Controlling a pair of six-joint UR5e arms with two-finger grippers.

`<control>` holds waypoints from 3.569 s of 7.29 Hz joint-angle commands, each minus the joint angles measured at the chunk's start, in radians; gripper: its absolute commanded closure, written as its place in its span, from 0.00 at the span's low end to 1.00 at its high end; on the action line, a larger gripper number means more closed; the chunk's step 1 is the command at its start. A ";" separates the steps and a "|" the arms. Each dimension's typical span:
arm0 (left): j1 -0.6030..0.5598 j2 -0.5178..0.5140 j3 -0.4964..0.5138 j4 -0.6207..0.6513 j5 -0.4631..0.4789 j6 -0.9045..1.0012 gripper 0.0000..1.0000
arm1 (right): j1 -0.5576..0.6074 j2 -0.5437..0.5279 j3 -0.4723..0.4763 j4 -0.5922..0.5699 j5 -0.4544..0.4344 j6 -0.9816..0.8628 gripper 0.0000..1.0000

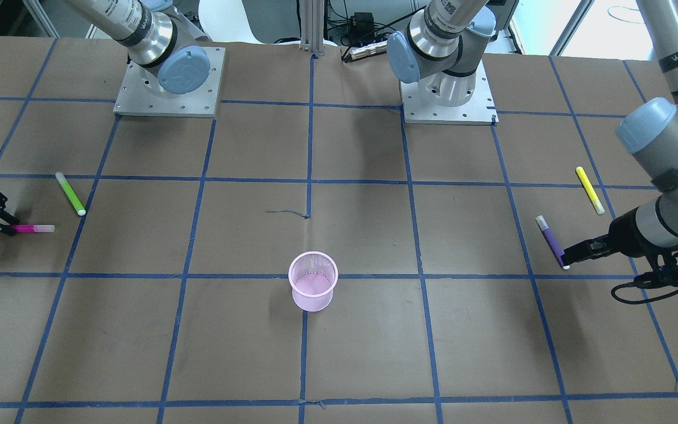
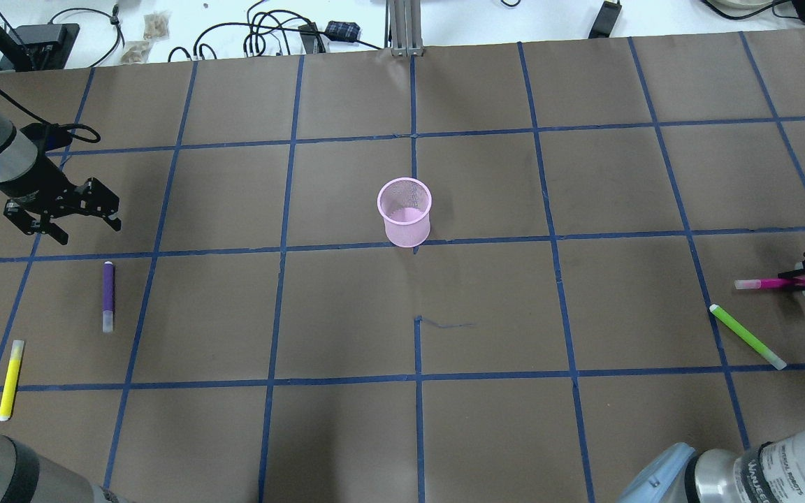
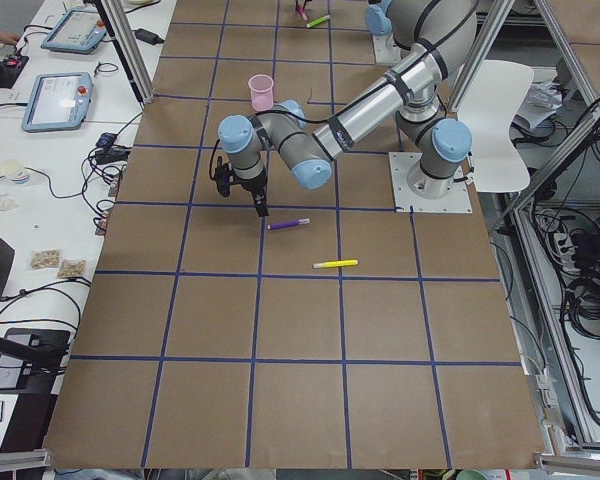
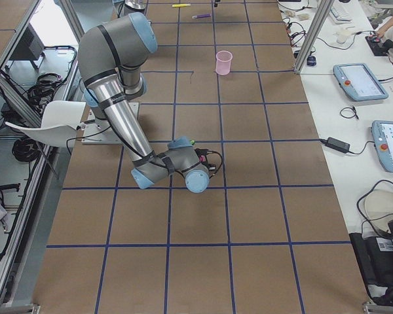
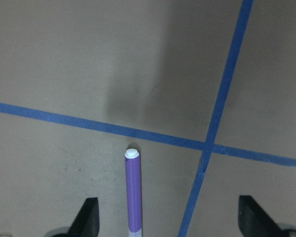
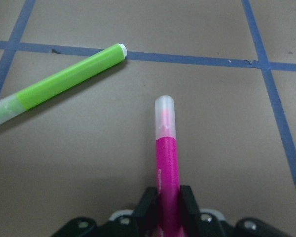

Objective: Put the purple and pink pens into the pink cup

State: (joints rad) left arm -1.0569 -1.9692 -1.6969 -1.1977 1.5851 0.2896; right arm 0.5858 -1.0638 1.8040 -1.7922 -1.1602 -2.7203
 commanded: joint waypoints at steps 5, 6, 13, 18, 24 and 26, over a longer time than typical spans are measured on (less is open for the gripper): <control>0.029 -0.082 -0.004 0.010 0.004 -0.029 0.05 | 0.087 -0.190 -0.008 0.017 0.057 0.170 0.94; 0.037 -0.091 -0.003 0.012 0.007 -0.027 0.13 | 0.191 -0.244 -0.009 0.005 0.056 0.276 0.94; 0.041 -0.126 -0.004 0.009 0.010 -0.069 0.36 | 1.113 -0.332 -0.058 -0.440 -0.294 1.292 0.94; 0.043 -0.128 0.000 -0.003 0.010 -0.072 1.00 | 1.486 -0.109 -0.251 -0.409 -0.867 1.485 0.97; -0.112 0.036 0.101 -0.066 -0.008 -0.196 1.00 | 1.569 0.014 -0.278 -0.369 -0.981 1.482 0.76; -0.132 0.075 0.100 -0.057 0.003 -0.196 1.00 | 1.556 0.004 -0.281 -0.365 -0.970 1.484 0.23</control>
State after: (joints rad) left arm -1.1725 -1.9201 -1.5986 -1.2595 1.5813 0.0968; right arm 2.1501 -1.0561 1.5253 -2.1596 -2.1341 -1.2356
